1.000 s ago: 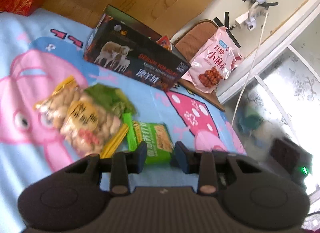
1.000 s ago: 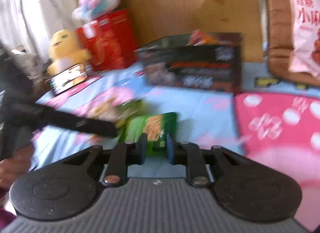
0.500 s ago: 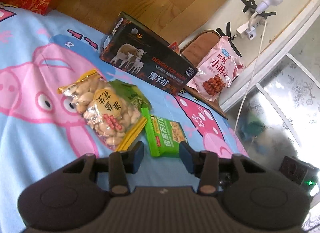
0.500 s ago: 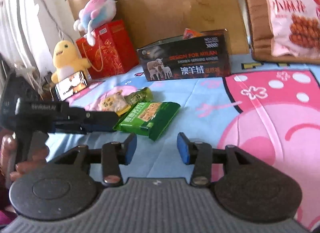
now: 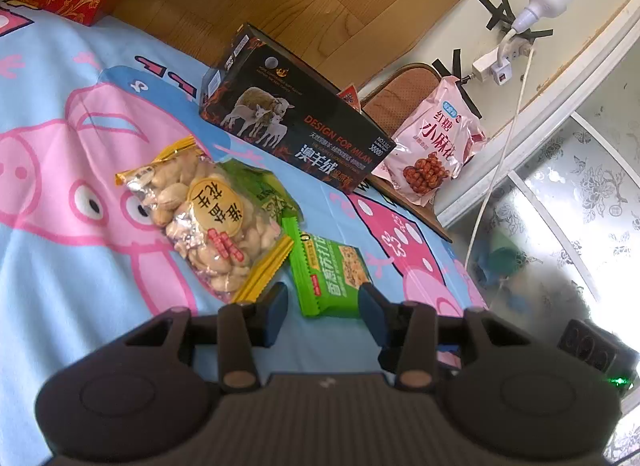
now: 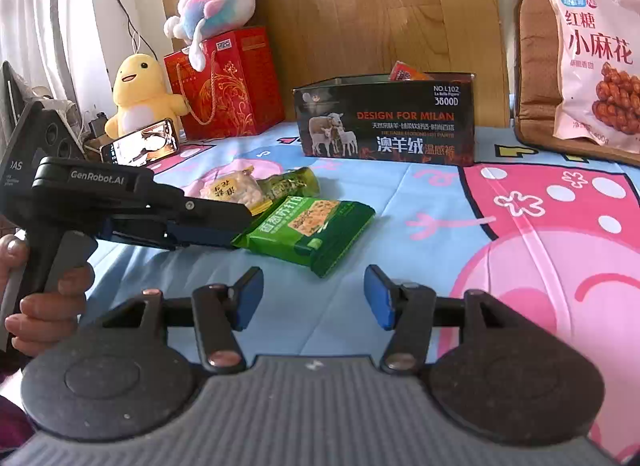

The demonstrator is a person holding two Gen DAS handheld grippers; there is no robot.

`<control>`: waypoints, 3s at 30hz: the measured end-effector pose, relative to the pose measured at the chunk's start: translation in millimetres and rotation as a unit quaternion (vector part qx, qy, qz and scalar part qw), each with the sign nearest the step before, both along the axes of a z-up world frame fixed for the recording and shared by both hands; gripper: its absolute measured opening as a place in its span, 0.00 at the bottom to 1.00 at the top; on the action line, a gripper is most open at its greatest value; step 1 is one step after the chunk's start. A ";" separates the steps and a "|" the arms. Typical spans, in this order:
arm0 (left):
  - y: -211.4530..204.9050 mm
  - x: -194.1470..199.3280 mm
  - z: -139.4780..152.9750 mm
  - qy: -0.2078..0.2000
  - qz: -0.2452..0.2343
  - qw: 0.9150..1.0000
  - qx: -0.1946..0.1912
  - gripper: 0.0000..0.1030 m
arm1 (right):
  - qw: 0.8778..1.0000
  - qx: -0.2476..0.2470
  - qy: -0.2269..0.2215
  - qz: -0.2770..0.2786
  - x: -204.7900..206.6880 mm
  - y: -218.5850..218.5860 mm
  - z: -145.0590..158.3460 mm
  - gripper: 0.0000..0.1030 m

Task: Organize snacks
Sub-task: 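Move the left tool to the green biscuit packet and close on it, then carry the green biscuit packet into the tin box and open the left tool, then move the left tool to the clear peanut bag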

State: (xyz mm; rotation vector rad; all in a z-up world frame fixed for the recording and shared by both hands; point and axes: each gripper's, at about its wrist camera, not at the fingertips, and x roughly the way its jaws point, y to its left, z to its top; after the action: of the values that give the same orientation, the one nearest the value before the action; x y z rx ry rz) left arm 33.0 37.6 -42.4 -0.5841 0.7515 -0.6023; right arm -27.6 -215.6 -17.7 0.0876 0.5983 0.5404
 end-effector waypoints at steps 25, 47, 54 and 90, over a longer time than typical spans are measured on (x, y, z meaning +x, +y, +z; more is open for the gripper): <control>-6.1 7.2 7.0 0.016 -0.012 1.000 -0.016 0.55 | 1.000 -0.023 -0.008 0.018 5.9 9.7 2.2 0.58; -31.5 53.3 78.4 -0.051 -0.013 0.998 0.017 0.28 | 0.993 -0.043 -0.111 -0.017 29.5 17.1 42.5 0.36; -33.0 137.1 101.6 -0.077 0.032 0.995 0.050 0.31 | 0.992 -0.026 -0.120 -0.025 128.6 18.2 68.4 0.36; 28.7 -3.6 1.0 0.005 0.072 0.997 0.009 0.38 | 0.995 0.075 0.056 0.034 41.8 37.6 -0.4 0.50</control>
State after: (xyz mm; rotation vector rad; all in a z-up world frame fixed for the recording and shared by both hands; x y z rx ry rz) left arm 29.3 66.2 -41.4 -0.6193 0.7174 -0.4599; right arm 14.2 -178.0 -18.1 0.2413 0.6712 0.6488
